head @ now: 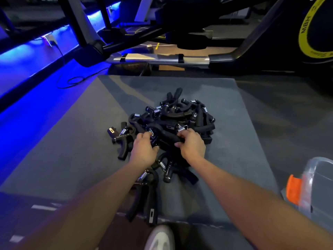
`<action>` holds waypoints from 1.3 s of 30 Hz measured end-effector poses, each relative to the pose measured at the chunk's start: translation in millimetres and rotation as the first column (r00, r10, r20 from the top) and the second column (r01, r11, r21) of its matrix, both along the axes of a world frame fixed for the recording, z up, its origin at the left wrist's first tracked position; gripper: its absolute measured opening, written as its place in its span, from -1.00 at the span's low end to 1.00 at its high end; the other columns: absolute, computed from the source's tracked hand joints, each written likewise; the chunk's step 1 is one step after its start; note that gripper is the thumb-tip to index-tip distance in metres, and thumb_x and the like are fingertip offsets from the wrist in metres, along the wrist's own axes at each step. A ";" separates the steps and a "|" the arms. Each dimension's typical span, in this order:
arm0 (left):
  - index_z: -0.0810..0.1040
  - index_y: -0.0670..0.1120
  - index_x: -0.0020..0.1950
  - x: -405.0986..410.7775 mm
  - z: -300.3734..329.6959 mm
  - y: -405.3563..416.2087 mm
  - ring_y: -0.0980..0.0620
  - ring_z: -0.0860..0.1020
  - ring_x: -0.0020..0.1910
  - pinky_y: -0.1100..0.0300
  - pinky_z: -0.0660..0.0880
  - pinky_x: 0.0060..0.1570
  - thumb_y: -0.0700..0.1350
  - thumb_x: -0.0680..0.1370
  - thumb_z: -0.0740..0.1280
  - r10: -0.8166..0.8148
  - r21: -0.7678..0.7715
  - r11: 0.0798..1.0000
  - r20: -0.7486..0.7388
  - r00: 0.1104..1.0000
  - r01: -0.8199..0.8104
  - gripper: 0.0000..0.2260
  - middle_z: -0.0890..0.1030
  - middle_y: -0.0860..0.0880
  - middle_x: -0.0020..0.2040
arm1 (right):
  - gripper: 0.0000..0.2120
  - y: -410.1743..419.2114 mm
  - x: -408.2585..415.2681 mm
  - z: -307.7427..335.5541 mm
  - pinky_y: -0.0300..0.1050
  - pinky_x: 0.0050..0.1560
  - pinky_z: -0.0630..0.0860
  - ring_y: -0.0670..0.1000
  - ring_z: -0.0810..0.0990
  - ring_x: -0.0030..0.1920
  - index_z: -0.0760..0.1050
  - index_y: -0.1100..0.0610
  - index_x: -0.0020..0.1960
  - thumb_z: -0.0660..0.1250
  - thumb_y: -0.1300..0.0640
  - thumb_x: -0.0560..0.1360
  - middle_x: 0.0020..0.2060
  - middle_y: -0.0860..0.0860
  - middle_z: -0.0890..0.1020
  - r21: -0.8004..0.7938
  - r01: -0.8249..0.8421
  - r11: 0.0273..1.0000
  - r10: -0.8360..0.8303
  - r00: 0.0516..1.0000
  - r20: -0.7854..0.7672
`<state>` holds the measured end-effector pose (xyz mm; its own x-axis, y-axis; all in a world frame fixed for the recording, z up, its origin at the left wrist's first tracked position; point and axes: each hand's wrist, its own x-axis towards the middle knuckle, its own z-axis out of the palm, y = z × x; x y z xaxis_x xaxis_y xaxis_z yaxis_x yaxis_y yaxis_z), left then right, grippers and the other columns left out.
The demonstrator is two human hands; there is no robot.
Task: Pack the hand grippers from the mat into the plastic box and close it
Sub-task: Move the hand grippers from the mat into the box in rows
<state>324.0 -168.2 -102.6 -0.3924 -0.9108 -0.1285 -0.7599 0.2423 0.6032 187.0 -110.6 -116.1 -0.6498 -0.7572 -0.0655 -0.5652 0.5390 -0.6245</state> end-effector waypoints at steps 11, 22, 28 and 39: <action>0.34 -0.20 0.36 -62.4 34.8 33.5 -0.10 0.50 0.23 0.10 0.40 0.27 -0.12 0.52 0.34 0.063 0.157 0.988 -0.368 0.928 -0.005 -0.55 0.52 -0.16 0.25 | -0.74 59.5 -56.4 42.4 -0.08 0.02 0.50 0.00 0.55 -0.27 0.60 0.09 0.02 0.50 0.12 0.34 -0.24 -0.01 0.59 -0.185 0.295 0.937 -0.187 0.875 0.446; 0.36 -0.16 0.38 -185.5 43.4 147.3 -0.11 0.49 0.26 0.11 0.41 0.28 -0.38 0.53 0.24 -0.145 0.267 0.893 -0.593 0.792 0.363 -0.57 0.51 -0.19 0.28 | -0.81 186.3 -142.4 68.6 -0.33 -0.45 0.48 -0.13 0.50 -0.50 0.56 0.32 0.01 0.40 0.37 0.41 -0.39 -0.03 0.51 -0.343 0.449 0.825 -0.238 0.827 0.509; 0.35 -0.14 0.42 -240.7 40.4 204.0 0.05 0.50 0.16 0.21 0.44 0.21 -0.42 0.50 0.24 -0.294 0.209 0.841 -0.598 0.746 0.499 -0.50 0.54 -0.11 0.24 | -0.73 257.4 -175.8 71.4 -0.35 -0.43 0.50 -0.05 0.51 -0.43 0.53 0.18 0.02 0.39 0.43 0.38 -0.39 -0.06 0.54 -0.352 0.501 0.790 -0.336 0.835 0.436; 0.34 -0.14 0.42 -292.2 -3.5 266.7 -0.08 0.44 0.29 0.30 0.27 0.24 -0.29 0.53 0.28 -0.595 0.104 0.743 -0.350 0.723 0.661 -0.55 0.42 -0.16 0.29 | -0.79 351.5 -228.4 26.8 0.19 -0.06 0.62 0.14 0.66 -0.34 0.53 0.08 -0.11 0.44 0.32 0.35 -0.34 -0.01 0.61 -0.159 0.715 0.680 -0.614 0.675 0.410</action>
